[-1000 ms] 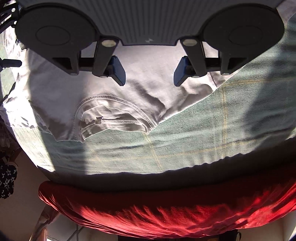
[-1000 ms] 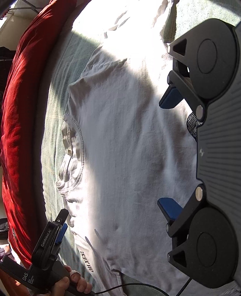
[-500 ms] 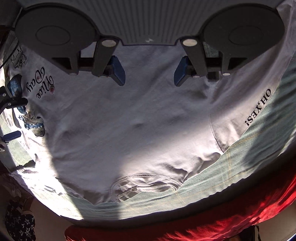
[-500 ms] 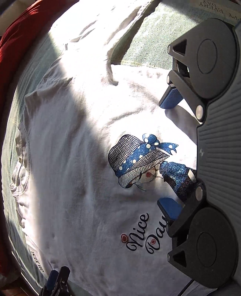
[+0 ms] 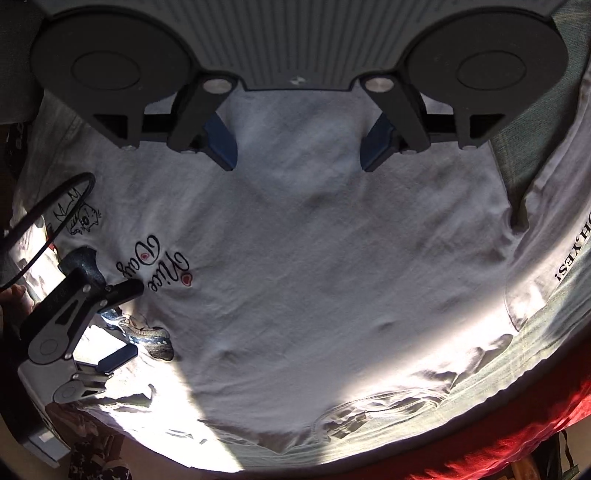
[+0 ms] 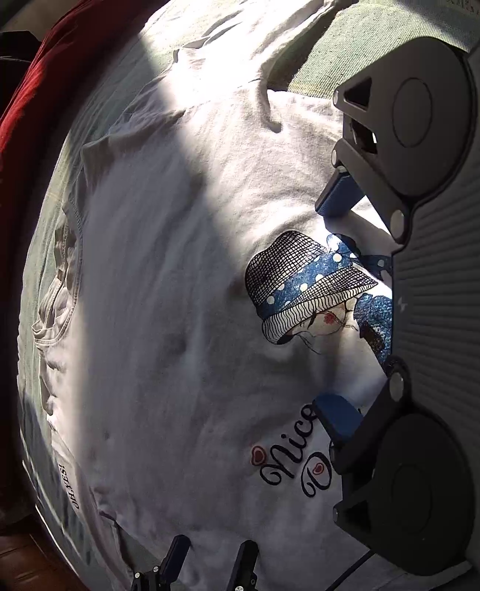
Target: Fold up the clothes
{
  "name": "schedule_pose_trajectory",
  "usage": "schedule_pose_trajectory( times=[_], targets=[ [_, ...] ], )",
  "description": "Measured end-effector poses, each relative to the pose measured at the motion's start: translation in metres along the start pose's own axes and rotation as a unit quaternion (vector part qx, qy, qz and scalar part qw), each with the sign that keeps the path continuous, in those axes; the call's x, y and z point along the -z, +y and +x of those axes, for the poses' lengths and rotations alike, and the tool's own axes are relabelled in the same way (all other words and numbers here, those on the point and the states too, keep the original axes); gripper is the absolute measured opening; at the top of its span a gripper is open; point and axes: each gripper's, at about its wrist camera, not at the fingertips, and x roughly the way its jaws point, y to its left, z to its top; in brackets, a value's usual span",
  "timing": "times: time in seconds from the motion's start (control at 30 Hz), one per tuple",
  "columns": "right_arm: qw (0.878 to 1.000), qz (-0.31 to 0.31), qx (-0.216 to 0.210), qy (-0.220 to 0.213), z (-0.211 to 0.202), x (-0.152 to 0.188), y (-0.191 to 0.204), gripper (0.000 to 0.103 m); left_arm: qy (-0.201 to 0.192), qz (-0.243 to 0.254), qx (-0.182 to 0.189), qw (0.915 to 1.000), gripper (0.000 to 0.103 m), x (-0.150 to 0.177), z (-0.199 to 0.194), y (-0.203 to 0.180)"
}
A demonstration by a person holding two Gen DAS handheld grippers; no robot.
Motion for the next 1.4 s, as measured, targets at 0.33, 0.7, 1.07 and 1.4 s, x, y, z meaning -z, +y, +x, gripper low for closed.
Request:
schedule_pose_trajectory(
  times=[0.33,0.7,1.07,1.4],
  targets=[
    [0.995,-0.024,-0.014,0.092,-0.041,0.061,-0.010,0.103,0.026,-0.022,0.000,0.9994,0.092,0.026,-0.006,0.004],
    [0.993,-0.084,-0.081,0.030,-0.033,0.041,0.034,0.103,0.034,-0.021,-0.004,0.9992,0.096,0.025,-0.004,0.003],
    [0.990,-0.063,-0.060,0.108,-0.064,0.088,0.001,0.103,-0.005,0.128,0.006,0.9918,0.095,0.038,-0.026,-0.045],
    [0.987,-0.089,-0.074,0.109,-0.053,0.102,0.004,0.103,0.089,0.093,0.015,0.9916,0.094,0.085,-0.035,-0.043]
  ],
)
